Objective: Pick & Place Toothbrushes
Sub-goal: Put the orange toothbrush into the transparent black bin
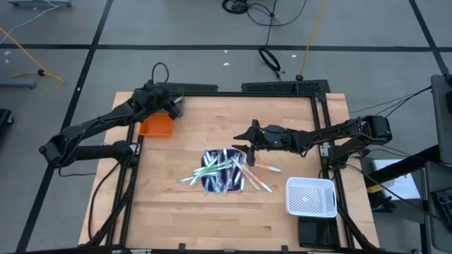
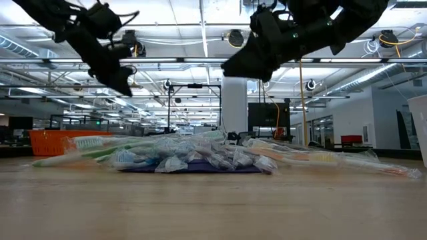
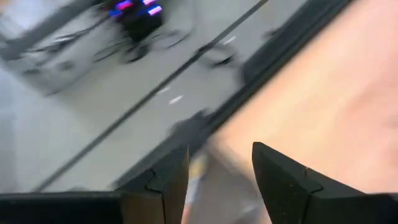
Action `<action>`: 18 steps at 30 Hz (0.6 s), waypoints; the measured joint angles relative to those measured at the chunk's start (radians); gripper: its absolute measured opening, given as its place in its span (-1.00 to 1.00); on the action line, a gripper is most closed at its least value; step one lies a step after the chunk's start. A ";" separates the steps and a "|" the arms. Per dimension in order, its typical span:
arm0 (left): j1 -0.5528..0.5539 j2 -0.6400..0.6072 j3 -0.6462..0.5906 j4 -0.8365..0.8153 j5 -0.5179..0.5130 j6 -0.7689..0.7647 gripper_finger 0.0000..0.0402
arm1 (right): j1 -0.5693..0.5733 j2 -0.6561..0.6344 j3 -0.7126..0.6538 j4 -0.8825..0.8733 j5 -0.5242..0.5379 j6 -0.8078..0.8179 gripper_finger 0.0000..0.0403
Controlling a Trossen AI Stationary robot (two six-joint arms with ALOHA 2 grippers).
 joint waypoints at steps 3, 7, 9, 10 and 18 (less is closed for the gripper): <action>-0.037 -0.049 0.000 0.000 0.129 -0.078 -0.14 | 0.012 0.000 0.000 -0.088 0.001 0.024 -0.23; -0.093 -0.084 0.000 -0.002 0.228 -0.137 -0.14 | 0.051 0.000 0.000 -0.159 0.000 0.020 -0.23; -0.127 -0.088 0.000 -0.004 0.259 -0.156 -0.14 | 0.073 0.000 0.000 -0.199 0.001 0.018 -0.23; -0.144 -0.088 0.000 -0.006 0.271 -0.164 -0.14 | 0.083 0.000 0.000 -0.221 0.001 0.018 -0.23; -0.307 -0.080 0.000 -0.002 0.307 -0.183 -0.14 | 0.150 0.000 0.000 -0.378 0.050 0.027 -0.24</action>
